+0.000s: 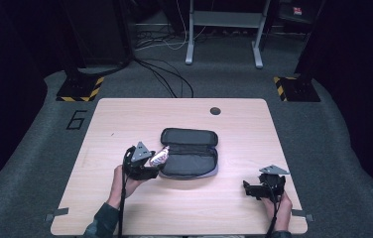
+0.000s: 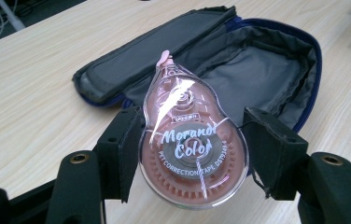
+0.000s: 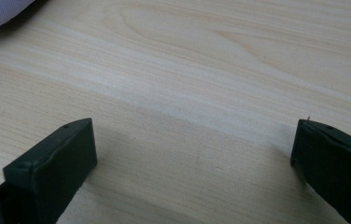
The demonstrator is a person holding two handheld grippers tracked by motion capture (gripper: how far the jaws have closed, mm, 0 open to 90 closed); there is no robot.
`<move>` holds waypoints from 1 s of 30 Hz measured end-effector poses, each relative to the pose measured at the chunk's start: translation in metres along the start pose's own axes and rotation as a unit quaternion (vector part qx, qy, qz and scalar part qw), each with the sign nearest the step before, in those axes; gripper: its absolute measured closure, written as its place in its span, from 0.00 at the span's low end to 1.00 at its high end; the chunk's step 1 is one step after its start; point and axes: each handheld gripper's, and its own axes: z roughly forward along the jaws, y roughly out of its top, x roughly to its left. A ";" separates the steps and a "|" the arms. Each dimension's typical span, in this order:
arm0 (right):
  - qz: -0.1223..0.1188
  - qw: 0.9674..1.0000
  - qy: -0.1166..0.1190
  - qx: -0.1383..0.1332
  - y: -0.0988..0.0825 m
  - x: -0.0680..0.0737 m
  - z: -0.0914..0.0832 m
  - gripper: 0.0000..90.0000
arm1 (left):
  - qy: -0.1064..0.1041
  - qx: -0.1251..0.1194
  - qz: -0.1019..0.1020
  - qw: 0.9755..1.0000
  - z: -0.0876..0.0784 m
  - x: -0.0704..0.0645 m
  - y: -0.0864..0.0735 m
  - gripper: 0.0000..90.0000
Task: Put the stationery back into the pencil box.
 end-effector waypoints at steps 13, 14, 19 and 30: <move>0.000 1.000 0.000 0.000 0.000 0.000 0.000 0.00 | -0.036 0.017 0.018 0.999 0.033 -0.011 0.015 0.44; 0.000 1.000 0.000 0.000 0.000 0.000 0.000 0.00 | -0.039 0.018 0.020 0.999 0.038 -0.012 0.016 0.44; 0.000 1.000 0.000 0.000 0.000 0.000 0.000 0.00 | -0.057 0.038 0.029 0.997 0.058 -0.017 0.018 0.44; 0.002 1.000 0.000 0.000 0.000 0.000 0.000 0.00 | -0.059 0.079 0.032 0.995 0.086 -0.020 0.015 0.44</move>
